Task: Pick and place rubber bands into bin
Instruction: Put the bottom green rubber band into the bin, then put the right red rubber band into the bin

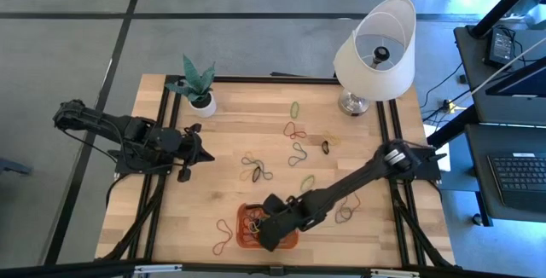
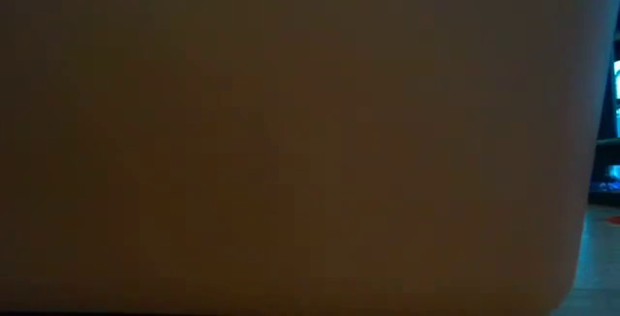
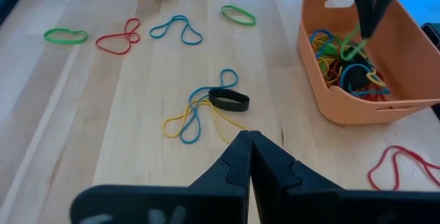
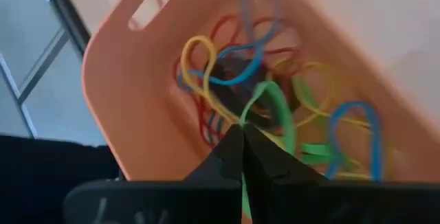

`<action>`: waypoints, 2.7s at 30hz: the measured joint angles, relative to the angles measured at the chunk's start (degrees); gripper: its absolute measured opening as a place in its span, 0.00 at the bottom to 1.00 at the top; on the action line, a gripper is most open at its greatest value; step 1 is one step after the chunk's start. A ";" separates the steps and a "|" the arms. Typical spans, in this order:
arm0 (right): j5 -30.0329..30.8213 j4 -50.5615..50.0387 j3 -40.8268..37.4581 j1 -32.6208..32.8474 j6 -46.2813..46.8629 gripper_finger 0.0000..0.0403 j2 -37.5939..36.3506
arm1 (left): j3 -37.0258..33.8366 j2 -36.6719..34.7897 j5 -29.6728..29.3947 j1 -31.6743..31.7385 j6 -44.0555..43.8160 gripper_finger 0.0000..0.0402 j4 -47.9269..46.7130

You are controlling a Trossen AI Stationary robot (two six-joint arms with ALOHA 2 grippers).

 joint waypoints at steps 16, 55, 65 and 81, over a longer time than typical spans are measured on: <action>-0.15 -3.58 0.37 -0.15 1.80 0.30 -0.56 | 0.00 0.00 -0.07 0.00 0.05 0.01 -0.02; 9.70 -22.20 -43.73 4.13 34.80 0.22 -40.39 | 0.00 0.06 -5.73 0.07 0.04 0.01 7.73; 1.97 -18.26 -54.99 4.13 41.16 0.41 -42.43 | 0.00 0.07 -6.80 0.07 -1.57 0.01 7.69; 1.25 -15.14 -57.29 4.13 42.27 0.86 -40.64 | 0.01 0.07 -6.84 0.07 -1.40 0.01 7.48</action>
